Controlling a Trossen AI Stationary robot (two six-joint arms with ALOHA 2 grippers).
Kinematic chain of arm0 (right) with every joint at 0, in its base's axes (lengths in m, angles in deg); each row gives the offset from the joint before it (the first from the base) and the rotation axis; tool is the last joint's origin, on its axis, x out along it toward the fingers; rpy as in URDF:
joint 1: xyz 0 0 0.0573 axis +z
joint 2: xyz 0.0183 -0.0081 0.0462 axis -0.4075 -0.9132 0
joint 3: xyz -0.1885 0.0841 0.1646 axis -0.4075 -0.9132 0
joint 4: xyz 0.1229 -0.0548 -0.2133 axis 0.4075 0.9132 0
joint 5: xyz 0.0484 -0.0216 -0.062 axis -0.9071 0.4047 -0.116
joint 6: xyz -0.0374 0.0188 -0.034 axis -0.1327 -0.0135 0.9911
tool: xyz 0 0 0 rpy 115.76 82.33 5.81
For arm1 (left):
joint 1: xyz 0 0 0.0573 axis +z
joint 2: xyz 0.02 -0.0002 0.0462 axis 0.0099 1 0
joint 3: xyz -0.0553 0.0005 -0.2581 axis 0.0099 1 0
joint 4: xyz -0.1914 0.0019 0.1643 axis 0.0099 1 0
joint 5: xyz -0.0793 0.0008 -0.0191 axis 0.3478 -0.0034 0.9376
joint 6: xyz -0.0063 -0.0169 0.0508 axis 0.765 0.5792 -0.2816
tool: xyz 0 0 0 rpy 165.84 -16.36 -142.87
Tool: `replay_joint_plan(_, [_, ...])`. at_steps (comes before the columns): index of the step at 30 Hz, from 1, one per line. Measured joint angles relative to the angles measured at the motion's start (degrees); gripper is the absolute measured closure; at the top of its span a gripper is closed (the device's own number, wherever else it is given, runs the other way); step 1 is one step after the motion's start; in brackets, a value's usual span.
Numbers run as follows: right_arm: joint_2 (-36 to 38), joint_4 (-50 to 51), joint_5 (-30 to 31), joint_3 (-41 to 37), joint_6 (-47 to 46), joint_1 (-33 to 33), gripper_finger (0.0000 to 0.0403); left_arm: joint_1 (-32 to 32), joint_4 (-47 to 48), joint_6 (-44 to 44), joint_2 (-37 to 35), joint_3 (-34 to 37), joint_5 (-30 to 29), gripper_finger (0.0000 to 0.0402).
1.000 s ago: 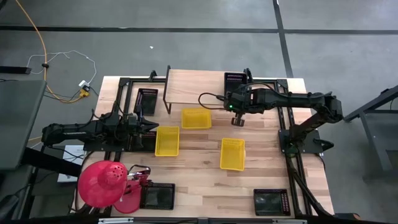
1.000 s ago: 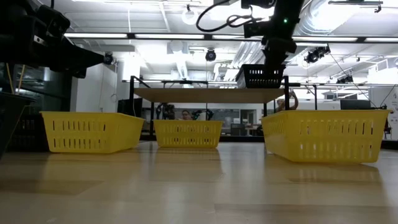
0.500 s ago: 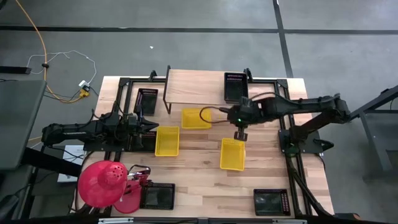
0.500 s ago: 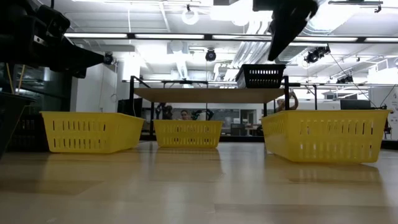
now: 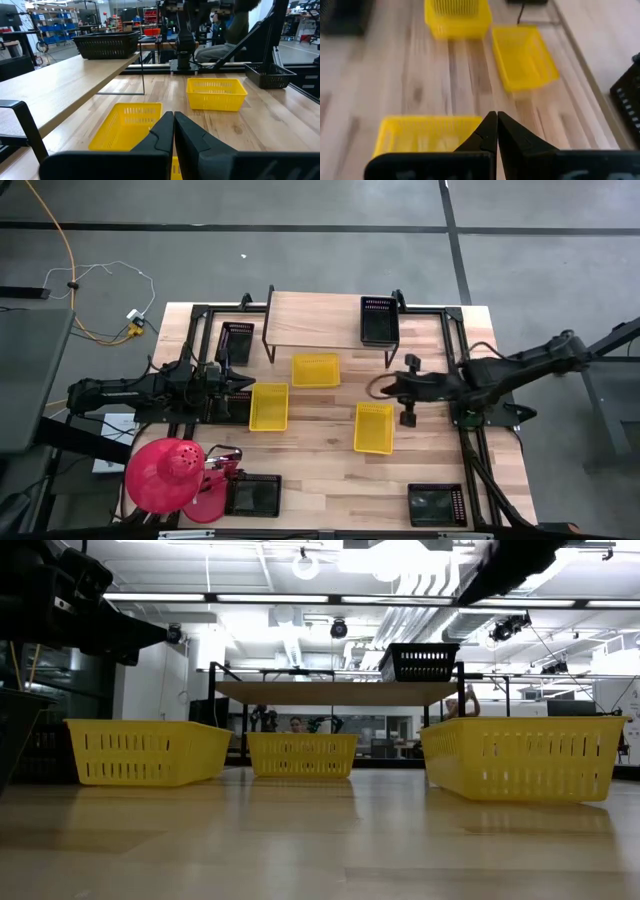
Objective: Stack baskets on shelf by color
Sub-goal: Put the black bin on the shelf
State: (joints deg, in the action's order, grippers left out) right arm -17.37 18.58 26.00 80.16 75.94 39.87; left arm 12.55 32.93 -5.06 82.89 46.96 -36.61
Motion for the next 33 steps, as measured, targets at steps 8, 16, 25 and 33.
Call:
replay_joint_plan(8, [10.33, -39.97, -0.16, -21.73, 14.39, -1.13, 0.0403, 0.02, 0.00, -7.77, 0.00, 0.01, -0.13, 0.0398])
replay_joint_plan(16, [9.72, -58.38, -3.17, -30.30, 19.64, -3.72, 0.0403, 0.02, 0.00, -9.03, 0.00, 0.01, -0.17, 0.0398])
replay_joint_plan(25, [8.64, -62.19, -3.07, -32.43, 20.39, -3.82, 0.0403, 0.00, -0.03, -5.45, 0.00, 0.01, 0.01, 0.0398])
replay_joint_plan(33, [8.63, -62.75, -3.08, -32.43, 19.13, -3.82, 0.0403, -0.28, -6.51, 6.44, 0.03, 0.02, 1.29, 0.0396])
